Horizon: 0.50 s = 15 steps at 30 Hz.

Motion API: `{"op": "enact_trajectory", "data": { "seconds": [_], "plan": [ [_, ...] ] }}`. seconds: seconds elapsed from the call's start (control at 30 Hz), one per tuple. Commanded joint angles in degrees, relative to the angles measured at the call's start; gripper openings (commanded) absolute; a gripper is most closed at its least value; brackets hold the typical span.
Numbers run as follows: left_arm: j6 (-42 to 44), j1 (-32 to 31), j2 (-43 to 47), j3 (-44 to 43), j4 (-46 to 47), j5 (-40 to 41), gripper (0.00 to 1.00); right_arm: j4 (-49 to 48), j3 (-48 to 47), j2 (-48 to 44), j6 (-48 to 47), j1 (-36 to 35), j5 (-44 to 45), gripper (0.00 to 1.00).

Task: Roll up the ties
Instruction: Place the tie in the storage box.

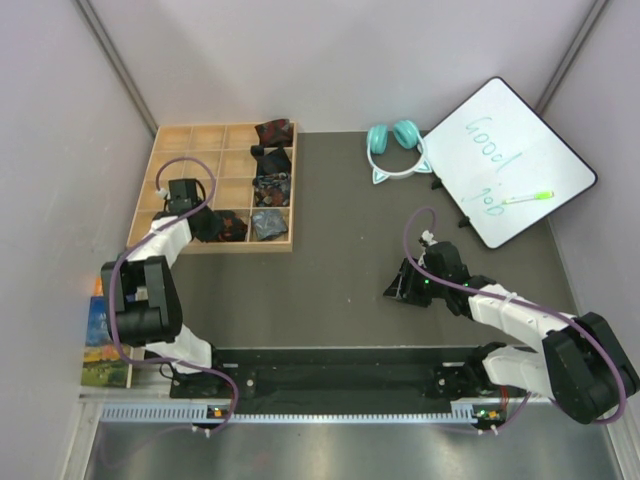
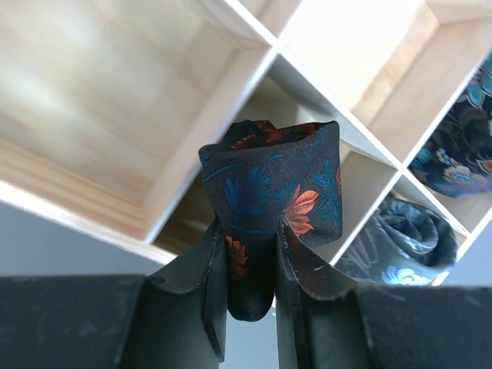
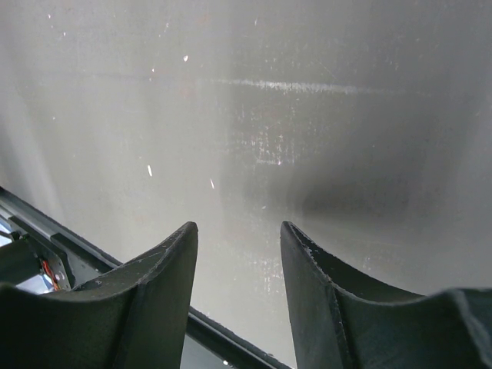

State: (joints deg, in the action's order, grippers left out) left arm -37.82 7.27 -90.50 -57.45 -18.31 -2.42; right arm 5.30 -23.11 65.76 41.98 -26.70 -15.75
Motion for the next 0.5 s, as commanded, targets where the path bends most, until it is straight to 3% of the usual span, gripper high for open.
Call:
{"op": "enact_trajectory", "data": {
  "seconds": [0.0, 0.33, 0.47],
  "plan": [
    [0.7, 0.1, 4.5, 0.6, -0.2, 5.7, 0.00, -2.5, -0.2, 0.2, -1.1, 0.6, -0.3, 0.48],
    [1.3, 0.1, 1.2, 0.9, 0.8, -3.6, 0.00, -2.5, -0.2, 0.2, -1.0, 0.6, -0.3, 0.49],
    [2.1, 0.0, 1.4, 1.9, 2.2, -7.8, 0.07, -2.5, -0.2, 0.4, -1.1, 0.5, -0.3, 0.49]
  ]
}}
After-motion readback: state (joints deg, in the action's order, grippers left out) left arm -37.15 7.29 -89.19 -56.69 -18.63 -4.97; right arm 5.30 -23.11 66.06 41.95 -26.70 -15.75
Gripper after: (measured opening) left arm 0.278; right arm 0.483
